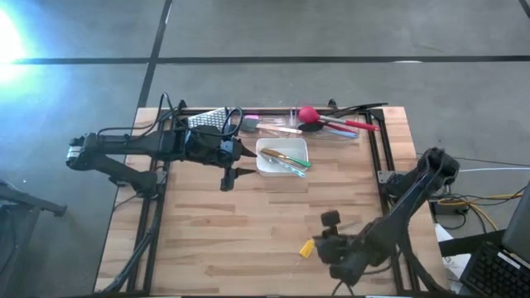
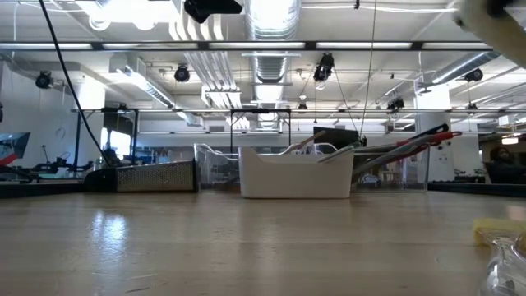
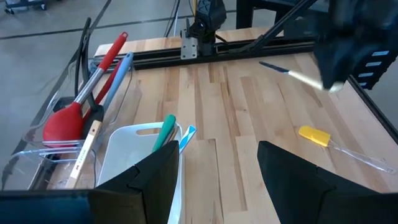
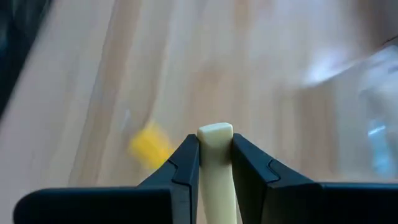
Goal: Pick & Place Kitchen Items
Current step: Put the yellow knife into the white bin
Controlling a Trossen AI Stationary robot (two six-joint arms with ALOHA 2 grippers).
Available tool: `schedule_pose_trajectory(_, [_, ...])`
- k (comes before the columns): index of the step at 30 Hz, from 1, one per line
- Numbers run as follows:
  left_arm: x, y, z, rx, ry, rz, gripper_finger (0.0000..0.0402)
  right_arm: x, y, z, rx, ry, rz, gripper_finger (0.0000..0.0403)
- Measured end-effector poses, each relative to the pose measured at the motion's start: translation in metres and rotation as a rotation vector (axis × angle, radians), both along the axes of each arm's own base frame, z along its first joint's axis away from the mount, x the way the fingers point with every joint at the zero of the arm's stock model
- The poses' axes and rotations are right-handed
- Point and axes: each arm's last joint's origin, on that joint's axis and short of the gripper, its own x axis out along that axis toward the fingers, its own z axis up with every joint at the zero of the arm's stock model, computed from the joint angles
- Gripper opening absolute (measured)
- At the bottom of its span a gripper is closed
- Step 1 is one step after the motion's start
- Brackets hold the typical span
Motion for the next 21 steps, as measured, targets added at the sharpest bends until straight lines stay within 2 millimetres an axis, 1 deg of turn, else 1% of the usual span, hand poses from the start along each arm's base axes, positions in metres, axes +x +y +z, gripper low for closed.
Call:
schedule_pose_trajectory(4, [0.000,0.000,0.000,0.000,0.001,0.000,0.0225,-0.001,-0.015,0.040,0.023,-0.332,-0.118,0.0056])
schedule_pose_trajectory(7, [0.000,0.000,0.000,0.008,0.001,-0.004,0.0225,-0.007,-0.026,0.053,0.000,-0.549,-0.185,0.0056])
schedule_pose_trajectory(10, [0.000,0.000,0.000,0.024,0.000,-0.011,0.0225,-0.013,-0.038,0.059,-0.056,-0.722,-0.223,0.0055])
schedule_pose_trajectory(12, [0.000,0.000,0.000,0.033,0.000,-0.015,0.0225,-0.014,-0.050,0.063,-0.054,-0.819,-0.235,0.0055])
schedule_pose_trajectory(14, [0.000,0.000,0.000,0.038,0.000,-0.017,0.0225,-0.014,-0.063,0.062,-0.039,-0.908,-0.224,0.0055])
schedule_pose_trajectory(17, [0.000,0.000,0.000,0.039,0.000,-0.018,0.0225,-0.015,-0.088,0.056,-0.007,-1.064,-0.185,0.0055])
schedule_pose_trajectory(21, [0.001,0.000,0.001,0.039,-0.013,-0.017,0.0225,-0.014,-0.128,0.046,0.023,-1.289,-0.140,0.0055])
